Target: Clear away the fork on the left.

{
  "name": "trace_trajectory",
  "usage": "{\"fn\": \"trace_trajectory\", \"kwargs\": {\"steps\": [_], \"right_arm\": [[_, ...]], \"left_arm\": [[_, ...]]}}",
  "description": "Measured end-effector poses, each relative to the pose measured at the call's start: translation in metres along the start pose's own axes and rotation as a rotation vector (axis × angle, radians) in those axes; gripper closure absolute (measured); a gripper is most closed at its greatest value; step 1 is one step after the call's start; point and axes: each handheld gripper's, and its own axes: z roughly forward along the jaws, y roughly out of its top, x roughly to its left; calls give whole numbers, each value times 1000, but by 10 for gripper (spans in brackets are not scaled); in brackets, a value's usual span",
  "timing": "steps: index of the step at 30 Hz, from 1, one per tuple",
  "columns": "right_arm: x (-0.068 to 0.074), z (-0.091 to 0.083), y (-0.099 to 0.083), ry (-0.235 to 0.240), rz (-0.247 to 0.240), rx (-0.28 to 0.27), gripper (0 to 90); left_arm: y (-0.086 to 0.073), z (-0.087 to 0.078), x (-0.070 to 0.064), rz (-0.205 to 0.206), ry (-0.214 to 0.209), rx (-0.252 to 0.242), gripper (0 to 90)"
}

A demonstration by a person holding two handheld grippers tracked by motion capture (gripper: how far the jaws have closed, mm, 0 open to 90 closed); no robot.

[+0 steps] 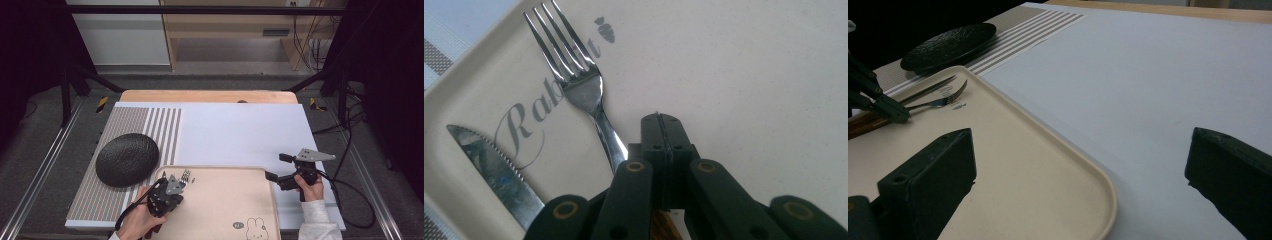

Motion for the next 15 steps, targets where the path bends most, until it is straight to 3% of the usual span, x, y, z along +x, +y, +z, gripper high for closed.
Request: {"fn": "trace_trajectory", "kwargs": {"steps": [15], "right_arm": [[0,0,0,0,-1,1,3]], "left_arm": [[-7,-5,8,-22,18,-3,900]]}}
